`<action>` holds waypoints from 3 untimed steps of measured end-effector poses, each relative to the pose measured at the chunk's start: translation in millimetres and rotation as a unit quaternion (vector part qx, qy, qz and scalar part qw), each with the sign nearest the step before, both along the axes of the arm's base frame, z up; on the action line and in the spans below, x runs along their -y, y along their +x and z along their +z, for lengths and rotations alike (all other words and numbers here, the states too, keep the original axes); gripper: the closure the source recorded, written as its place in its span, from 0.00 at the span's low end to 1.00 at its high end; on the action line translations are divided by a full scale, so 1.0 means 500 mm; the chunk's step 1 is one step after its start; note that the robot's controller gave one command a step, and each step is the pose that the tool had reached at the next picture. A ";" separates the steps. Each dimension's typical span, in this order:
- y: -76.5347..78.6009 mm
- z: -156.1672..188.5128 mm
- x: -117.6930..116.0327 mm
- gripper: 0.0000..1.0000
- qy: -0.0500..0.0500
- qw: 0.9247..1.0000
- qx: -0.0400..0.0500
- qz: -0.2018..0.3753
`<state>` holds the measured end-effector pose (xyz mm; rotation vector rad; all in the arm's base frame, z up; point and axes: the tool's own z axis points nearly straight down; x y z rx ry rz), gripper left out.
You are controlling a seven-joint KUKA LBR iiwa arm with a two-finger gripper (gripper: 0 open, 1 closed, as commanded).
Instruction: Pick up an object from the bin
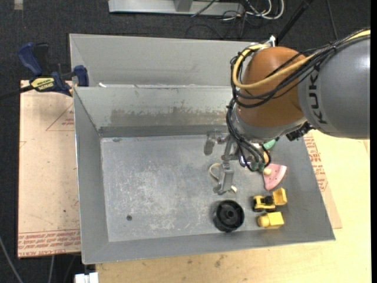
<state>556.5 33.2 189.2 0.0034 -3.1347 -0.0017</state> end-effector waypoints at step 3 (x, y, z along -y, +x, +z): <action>0.065 -0.226 0.143 0.00 0.001 0.999 0.003 0.037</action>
Offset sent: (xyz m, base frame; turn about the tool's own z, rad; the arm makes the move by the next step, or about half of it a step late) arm -0.0412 -0.0802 -0.1192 0.0514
